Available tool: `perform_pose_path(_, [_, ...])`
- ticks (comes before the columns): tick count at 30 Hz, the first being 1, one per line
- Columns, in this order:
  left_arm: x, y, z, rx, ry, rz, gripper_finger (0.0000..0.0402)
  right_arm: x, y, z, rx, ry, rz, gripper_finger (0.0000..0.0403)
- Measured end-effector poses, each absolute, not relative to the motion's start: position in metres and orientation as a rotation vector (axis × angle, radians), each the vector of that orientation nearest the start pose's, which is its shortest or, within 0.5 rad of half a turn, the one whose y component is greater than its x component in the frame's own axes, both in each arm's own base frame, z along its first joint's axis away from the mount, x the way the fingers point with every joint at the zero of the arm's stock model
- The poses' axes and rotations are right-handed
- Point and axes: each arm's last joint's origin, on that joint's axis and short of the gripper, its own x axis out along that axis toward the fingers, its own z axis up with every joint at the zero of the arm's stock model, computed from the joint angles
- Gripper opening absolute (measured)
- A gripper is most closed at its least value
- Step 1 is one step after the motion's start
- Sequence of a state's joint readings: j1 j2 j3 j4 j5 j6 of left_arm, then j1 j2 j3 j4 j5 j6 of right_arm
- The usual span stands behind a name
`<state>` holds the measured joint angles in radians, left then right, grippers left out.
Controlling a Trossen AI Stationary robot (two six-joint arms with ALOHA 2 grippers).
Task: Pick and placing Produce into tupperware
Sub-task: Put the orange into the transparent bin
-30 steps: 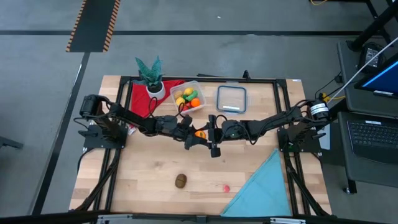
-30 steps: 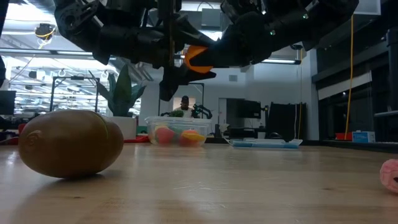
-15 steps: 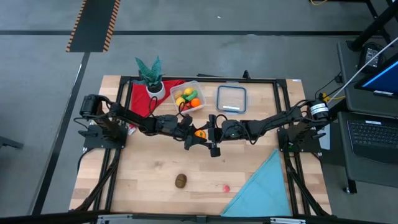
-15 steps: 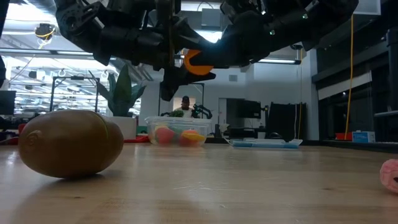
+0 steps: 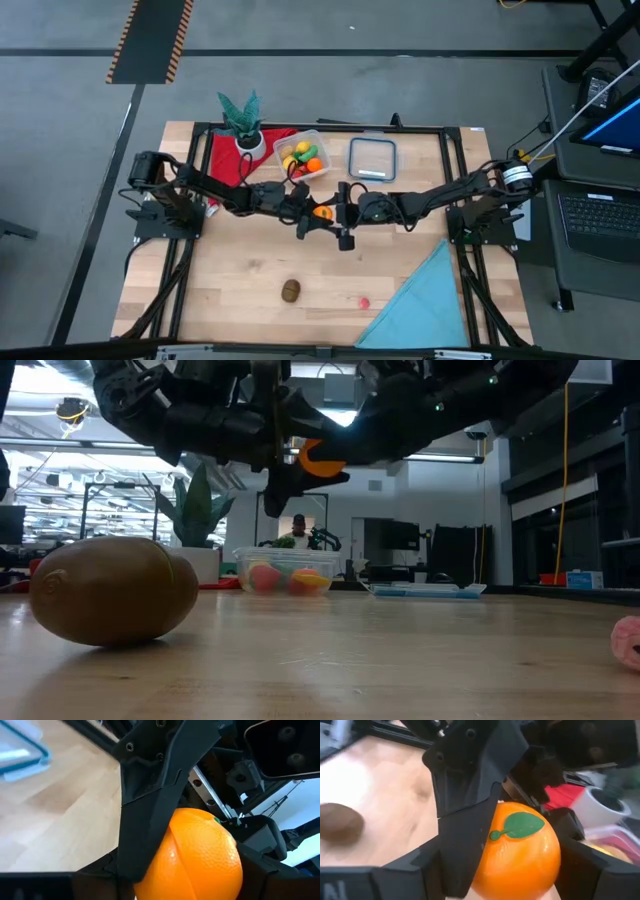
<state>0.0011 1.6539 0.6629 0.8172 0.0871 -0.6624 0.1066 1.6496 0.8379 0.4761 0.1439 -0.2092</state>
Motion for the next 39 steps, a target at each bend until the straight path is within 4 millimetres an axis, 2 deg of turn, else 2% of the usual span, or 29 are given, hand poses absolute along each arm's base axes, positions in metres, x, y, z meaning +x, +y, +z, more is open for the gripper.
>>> perform_pose_path(7, [0.315,0.003,0.196,-0.582,0.149,-0.035,0.0216,0.327,0.029,0.212,-0.22,0.416,-0.087,0.0275])
perform_pose_path(12, [0.301,0.004,0.21,-0.52,0.102,-0.038,0.0216,0.32,0.029,0.219,-0.197,0.425,-0.092,0.0275])
perform_pose_path(21, [0.251,0.002,0.205,-0.373,0.055,0.132,0.0216,0.31,0.027,0.21,-0.134,0.302,-0.107,0.0275])
perform_pose_path(25, [0.236,-0.003,0.207,-0.274,0.028,0.178,0.0216,0.305,0.027,0.21,-0.118,0.246,-0.109,0.0275])
perform_pose_path(31, [0.222,-0.006,0.205,-0.192,0.005,0.306,0.0217,0.295,0.025,0.204,-0.038,0.162,-0.135,0.0275])
perform_pose_path(39, [0.215,-0.006,0.197,-0.171,0.015,0.473,0.0216,0.273,0.018,0.191,0.014,0.009,-0.3,0.0275])
